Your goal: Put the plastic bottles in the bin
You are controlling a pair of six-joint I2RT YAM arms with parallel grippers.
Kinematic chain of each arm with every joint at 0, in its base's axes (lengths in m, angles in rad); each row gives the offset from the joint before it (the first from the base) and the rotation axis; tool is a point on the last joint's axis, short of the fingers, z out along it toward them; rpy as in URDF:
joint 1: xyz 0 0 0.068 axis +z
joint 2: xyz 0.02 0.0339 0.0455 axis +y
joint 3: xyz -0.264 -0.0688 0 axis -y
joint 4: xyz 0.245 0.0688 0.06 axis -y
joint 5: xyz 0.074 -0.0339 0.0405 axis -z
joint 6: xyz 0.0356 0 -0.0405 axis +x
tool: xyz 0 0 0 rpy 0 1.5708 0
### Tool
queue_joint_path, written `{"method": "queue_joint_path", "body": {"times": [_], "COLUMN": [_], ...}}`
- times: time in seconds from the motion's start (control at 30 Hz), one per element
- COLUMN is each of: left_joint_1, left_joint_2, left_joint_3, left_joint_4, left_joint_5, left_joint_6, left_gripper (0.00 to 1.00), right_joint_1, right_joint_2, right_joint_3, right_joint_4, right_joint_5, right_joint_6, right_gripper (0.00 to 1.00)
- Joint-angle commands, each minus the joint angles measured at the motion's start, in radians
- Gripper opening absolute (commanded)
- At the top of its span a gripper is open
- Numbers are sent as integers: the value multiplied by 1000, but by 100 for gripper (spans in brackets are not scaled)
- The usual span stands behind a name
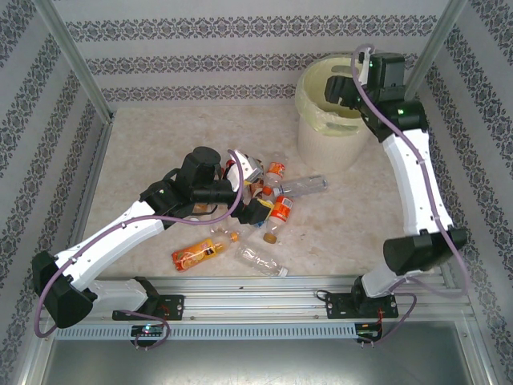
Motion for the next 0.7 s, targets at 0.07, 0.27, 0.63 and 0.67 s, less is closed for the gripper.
{"method": "queue_joint_path", "body": {"times": [0.07,0.27,0.63,0.67], "left_joint_1": [-14,-13,-10,-9], "left_joint_2": [-7,-21,-7,-11], "left_joint_3": [15,13,26,22], "left_joint_4": [2,5,-12,-8], "left_joint_5": [-33,-43,-73,-66], "left_joint_6": [-7,-2,-14,-11], "left_gripper": [100,100,100,100], "right_joint_1": [75,169,241,247], "right_joint_2": [-153,-374,-665,-678], "right_joint_3": [-170,-435,-845,-878], "right_joint_4": [46,53,17,26], "right_joint_5": [64,103,-13,-20], "right_joint_6": [24,88,228,258], "right_gripper": [90,90,91,91]}}
